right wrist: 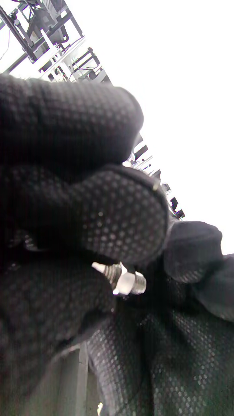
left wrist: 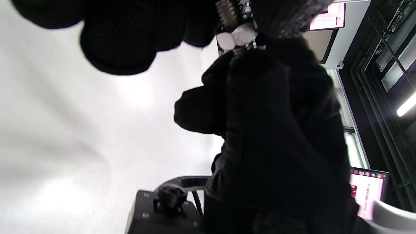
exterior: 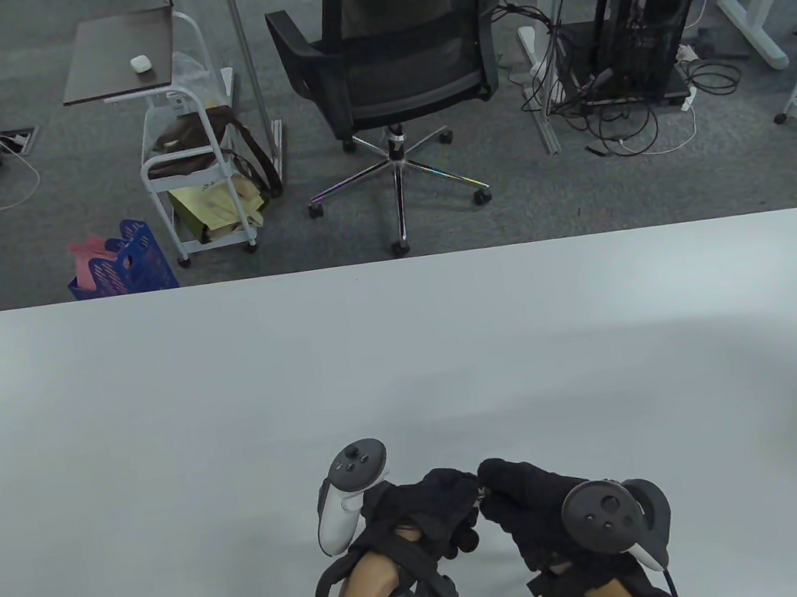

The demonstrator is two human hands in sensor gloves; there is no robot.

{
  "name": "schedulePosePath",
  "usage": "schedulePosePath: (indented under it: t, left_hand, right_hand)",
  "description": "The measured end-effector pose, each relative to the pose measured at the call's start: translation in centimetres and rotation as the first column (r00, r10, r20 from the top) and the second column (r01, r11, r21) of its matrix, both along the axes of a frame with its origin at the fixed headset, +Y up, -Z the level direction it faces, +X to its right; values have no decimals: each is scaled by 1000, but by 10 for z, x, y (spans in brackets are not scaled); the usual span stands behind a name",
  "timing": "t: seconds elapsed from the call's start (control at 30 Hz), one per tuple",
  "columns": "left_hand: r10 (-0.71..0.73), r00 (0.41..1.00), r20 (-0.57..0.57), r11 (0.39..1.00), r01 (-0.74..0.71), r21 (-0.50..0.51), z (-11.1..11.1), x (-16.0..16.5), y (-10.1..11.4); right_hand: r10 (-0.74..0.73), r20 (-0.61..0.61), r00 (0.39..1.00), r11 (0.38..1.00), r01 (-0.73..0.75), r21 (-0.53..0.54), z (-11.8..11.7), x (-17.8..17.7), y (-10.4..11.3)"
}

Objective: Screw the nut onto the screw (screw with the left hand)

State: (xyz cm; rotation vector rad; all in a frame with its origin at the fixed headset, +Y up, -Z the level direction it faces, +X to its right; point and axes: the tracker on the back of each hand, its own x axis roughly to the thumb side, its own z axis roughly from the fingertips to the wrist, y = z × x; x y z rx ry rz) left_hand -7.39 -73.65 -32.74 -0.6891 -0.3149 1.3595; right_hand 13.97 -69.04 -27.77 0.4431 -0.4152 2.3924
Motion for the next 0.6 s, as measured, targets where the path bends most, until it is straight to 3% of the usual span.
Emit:
schedulePosePath:
  t: [0.2,0.43,0.53,0.6]
  left_hand:
    - [-12,1000,6,1000,12,15,-1,0,3]
    - [33,998,62,999,-33,8,0,1,3]
    - [-1,1000,-25,999,2,34,-1,0,3]
    - [-20,999,-26,999,22,44,-2,0,3]
  right_hand:
    - [7,-34,999,998,-9,-56,-2,-3,-2]
    - [1,-10,1000,1000,-1,-29,-1,0,0]
    - [6,-6,1000,1000,-6,-25,-2,0,0]
    - [6,-7,1000,1000,-6,-20,-1,0,0]
